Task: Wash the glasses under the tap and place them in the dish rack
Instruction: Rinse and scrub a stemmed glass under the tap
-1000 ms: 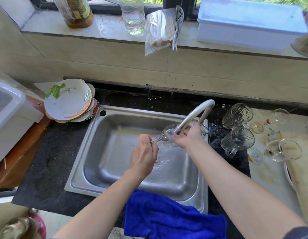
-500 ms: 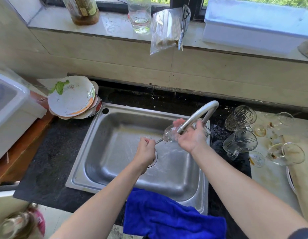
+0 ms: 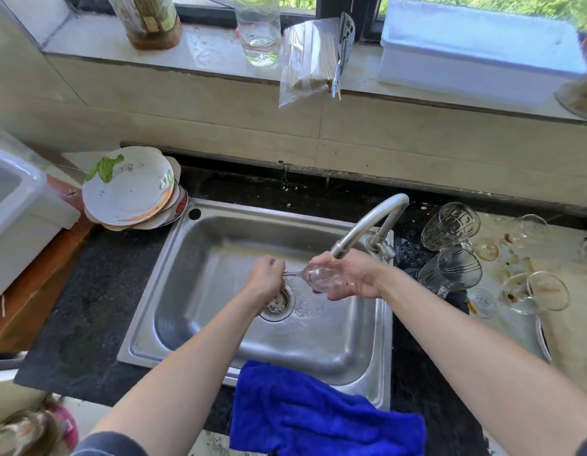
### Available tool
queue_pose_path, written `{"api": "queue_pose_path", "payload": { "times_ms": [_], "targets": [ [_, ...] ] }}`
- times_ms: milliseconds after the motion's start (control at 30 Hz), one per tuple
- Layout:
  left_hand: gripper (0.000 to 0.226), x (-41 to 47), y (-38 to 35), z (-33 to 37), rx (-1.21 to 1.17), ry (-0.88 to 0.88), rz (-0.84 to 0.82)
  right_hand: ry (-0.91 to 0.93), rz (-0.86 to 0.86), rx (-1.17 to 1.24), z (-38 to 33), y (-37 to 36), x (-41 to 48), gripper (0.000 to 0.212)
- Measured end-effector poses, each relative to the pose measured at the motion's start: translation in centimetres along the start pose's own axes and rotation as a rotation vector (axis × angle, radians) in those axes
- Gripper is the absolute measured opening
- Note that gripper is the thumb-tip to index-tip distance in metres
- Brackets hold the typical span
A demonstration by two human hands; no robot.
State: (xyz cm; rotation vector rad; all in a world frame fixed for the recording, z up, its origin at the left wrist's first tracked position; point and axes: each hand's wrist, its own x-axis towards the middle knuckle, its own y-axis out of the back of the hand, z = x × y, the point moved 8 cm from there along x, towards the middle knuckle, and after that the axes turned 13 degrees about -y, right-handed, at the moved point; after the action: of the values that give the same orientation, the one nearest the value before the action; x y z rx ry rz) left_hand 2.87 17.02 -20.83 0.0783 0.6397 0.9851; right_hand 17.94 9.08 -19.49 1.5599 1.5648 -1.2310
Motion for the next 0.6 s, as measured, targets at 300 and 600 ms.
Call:
{"api": "queue_pose_path", "payload": {
  "times_ms": [300,600],
  "targets": [
    [0.022,-0.7,0.7,6.1,0.419,-0.331,0.149,0.292,0.584,-0.505,-2.6,1.1,-0.5,0.040],
    [0.012,0.9,-2.0,2.0,-0.451,0.020,0.153,0.342,0.308,0.000,-0.1,1.9,-3.9,0.019]
  ]
}}
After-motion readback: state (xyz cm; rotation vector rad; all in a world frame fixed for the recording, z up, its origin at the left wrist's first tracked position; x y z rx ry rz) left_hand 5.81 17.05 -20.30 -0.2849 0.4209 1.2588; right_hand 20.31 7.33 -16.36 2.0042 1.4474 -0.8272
